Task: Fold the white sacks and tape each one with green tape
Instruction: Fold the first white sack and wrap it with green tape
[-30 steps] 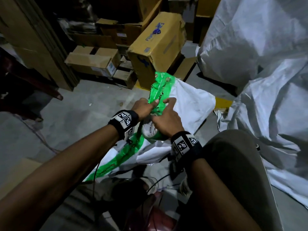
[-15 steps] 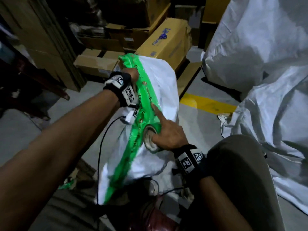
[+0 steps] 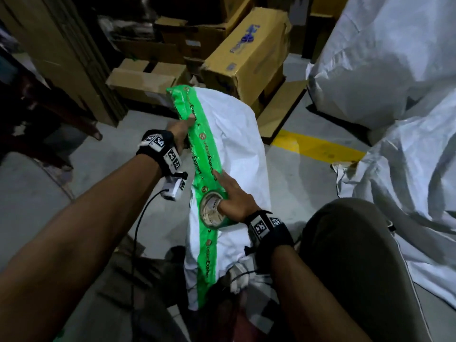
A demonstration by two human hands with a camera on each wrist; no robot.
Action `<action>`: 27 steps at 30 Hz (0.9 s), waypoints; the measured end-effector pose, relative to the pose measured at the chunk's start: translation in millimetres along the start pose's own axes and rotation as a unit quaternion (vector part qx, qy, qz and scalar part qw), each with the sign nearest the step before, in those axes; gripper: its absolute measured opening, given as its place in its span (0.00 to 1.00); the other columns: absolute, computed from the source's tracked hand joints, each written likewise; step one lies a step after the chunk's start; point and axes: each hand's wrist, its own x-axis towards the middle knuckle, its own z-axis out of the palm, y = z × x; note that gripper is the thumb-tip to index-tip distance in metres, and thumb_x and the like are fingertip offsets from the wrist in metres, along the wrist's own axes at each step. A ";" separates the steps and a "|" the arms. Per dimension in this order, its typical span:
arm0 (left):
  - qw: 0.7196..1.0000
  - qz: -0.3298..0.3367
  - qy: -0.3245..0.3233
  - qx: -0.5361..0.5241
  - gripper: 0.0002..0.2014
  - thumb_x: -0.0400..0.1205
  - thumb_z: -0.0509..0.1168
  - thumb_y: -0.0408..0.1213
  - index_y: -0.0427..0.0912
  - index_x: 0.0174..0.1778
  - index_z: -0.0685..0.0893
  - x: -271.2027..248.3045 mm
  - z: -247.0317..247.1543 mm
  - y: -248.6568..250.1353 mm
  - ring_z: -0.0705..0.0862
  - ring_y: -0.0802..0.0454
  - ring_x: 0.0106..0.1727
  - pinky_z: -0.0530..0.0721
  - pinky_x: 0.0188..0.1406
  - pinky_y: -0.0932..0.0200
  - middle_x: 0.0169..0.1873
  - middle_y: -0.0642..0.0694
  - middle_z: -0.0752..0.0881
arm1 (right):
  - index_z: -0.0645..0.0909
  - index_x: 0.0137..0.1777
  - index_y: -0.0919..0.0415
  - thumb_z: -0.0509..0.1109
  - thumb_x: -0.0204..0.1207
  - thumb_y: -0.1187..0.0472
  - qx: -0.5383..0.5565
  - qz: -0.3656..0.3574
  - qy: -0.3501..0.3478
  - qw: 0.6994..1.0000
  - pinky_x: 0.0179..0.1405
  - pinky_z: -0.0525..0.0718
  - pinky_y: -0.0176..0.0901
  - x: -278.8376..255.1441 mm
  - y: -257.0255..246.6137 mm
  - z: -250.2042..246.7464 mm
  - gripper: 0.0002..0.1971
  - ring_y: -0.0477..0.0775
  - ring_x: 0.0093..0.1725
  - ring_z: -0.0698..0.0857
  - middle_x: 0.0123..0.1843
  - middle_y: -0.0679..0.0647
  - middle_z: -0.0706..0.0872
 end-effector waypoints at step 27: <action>0.982 -0.009 0.190 -0.002 0.27 0.64 0.81 0.44 0.38 0.59 0.90 -52.3 -20.7 -121.6 0.92 0.48 0.47 0.91 0.50 0.49 0.46 0.44 0.93 | 0.47 0.85 0.28 0.66 0.79 0.44 -0.260 0.059 0.025 0.964 0.61 0.80 0.56 -11.6 -19.8 31.4 0.39 0.71 0.62 0.82 0.67 0.63 0.73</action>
